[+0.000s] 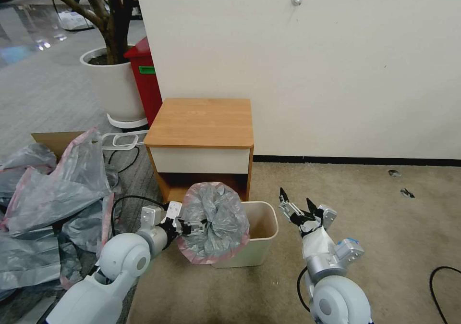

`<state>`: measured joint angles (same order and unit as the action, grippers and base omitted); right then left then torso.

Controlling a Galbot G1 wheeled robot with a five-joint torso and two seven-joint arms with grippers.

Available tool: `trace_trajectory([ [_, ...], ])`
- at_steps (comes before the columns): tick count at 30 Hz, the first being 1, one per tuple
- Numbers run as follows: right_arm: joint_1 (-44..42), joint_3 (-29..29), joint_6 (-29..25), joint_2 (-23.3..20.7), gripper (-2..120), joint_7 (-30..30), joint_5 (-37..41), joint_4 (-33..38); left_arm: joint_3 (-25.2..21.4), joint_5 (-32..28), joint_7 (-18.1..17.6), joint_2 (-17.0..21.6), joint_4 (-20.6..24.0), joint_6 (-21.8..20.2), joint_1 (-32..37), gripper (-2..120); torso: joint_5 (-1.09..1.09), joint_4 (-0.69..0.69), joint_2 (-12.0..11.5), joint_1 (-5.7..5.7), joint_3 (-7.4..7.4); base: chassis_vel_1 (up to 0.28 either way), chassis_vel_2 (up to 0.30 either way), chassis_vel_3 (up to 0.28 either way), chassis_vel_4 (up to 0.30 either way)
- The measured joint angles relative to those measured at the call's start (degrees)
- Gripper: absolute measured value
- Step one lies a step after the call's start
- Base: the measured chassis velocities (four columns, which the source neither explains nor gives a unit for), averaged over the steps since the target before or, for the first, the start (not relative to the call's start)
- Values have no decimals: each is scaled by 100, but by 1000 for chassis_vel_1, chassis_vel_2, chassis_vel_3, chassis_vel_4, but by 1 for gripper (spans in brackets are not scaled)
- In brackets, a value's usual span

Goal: Pick up the garbage bag from the table and place it over the trash can.

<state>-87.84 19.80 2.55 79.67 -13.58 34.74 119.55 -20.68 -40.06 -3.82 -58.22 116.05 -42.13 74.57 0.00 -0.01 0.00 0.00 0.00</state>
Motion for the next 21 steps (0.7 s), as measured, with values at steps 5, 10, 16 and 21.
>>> trace_trajectory([
  [5,22,-11,-32,17,100,60,-3,-116,-536,-43,-8,162,645,0,604,100,1,1,0,0,0,0,0,0,0],
  [10,95,-123,-41,67,100,82,-41,-207,-689,-209,29,266,1070,0,902,100,1,2,0,0,0,0,0,0,0],
  [16,98,-188,-43,52,100,83,-97,-198,-584,-483,74,219,1118,1,668,100,0,0,0,0,0,0,0,0,0],
  [21,36,-120,-50,-12,100,83,-94,-110,-505,-483,110,259,778,1,517,100,0,0,0,0,0,0,0,0,0],
])
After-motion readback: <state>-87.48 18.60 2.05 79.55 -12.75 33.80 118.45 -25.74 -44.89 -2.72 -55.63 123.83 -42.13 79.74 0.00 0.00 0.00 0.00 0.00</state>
